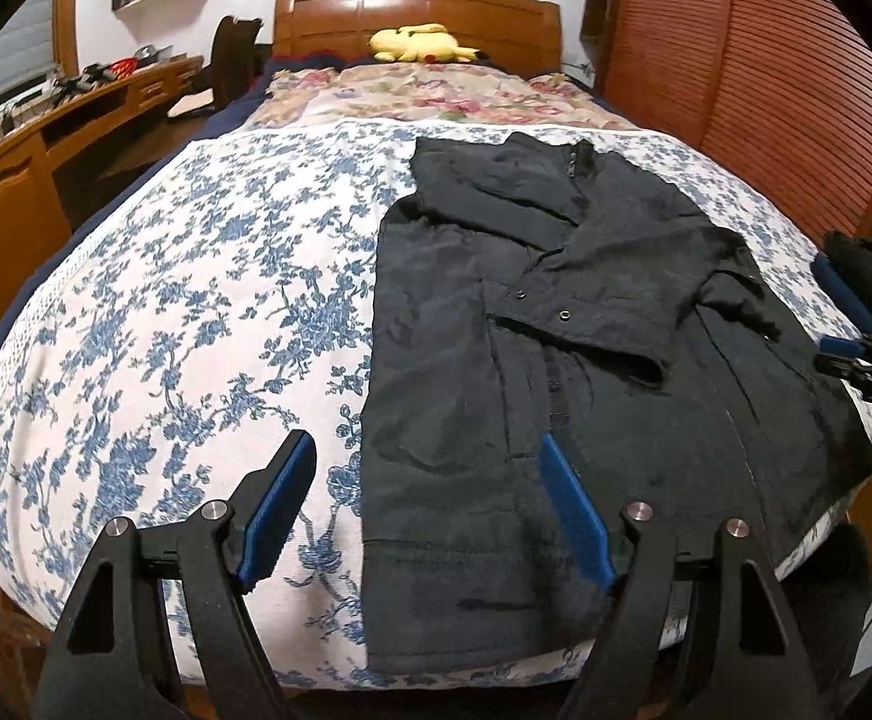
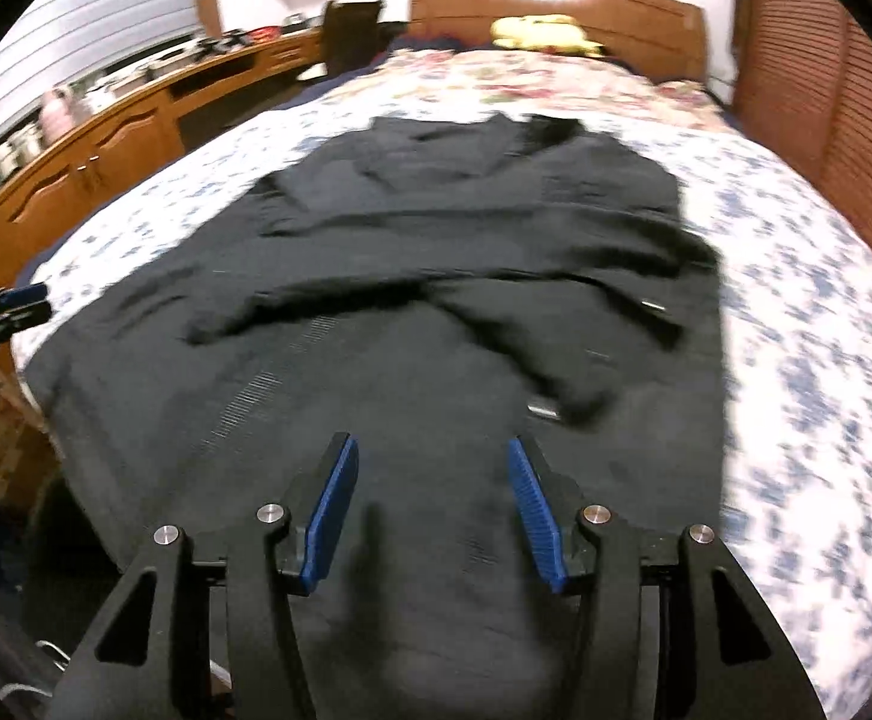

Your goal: Fold large clothes

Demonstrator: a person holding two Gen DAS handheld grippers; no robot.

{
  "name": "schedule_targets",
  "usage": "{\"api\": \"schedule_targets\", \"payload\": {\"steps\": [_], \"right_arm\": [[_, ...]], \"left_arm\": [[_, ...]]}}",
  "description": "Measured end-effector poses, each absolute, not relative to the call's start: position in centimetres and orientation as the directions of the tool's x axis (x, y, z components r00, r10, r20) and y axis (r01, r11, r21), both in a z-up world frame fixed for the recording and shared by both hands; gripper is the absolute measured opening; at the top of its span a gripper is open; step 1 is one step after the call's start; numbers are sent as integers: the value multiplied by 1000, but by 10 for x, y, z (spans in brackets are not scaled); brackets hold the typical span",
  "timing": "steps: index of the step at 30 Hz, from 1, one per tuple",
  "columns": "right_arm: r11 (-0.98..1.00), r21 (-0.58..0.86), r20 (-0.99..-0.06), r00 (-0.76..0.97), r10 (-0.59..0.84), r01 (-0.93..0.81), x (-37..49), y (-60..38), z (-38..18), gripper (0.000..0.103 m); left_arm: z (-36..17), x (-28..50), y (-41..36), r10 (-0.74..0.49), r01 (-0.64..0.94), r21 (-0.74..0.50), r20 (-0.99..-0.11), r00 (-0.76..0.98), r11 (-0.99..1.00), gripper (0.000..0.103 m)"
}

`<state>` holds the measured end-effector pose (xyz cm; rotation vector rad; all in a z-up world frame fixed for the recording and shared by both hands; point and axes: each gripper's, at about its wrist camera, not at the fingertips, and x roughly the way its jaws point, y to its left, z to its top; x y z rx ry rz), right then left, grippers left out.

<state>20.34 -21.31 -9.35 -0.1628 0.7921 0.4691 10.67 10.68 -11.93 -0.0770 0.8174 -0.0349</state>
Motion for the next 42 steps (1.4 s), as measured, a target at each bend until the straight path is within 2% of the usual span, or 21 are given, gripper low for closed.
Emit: {"api": "schedule_targets", "payload": {"steps": [3,6,13,19,23,30,35,37,42], "right_arm": [[904,-6,-724,625,292,-428,211,-240,-103,59],[915,42,-739,604,299,-401,219,-259,-115,66],[923,69,-781,556,286,-378,233,-269,-138,67],[925,93,-790,538,294,-369,222,-277,-133,67],[930,91,-793,539,284,-356,199,-280,-128,67],[938,90,-801,536,268,-334,159,-280,-118,67],[936,109,-798,532,283,-334,146,-281,-121,67],[939,118,-793,538,285,-323,144,-281,-123,67],[938,125,-789,541,291,-322,140,-282,-122,67]], "left_arm": [[-126,111,104,-29,-24,-61,-744,668,998,77],[-130,114,102,6,-45,-31,-759,652,999,77],[-136,109,107,48,-88,-9,-774,631,996,77],[-140,99,116,14,-83,-49,-781,624,995,59],[-147,92,119,-45,-49,-94,-792,609,994,55],[-156,77,116,-107,-6,-141,-779,618,990,52],[-156,72,112,-131,24,-149,-763,633,989,35],[-153,71,112,-136,27,-155,-757,640,988,23],[-150,69,116,-139,21,-165,-756,640,986,19]]}}
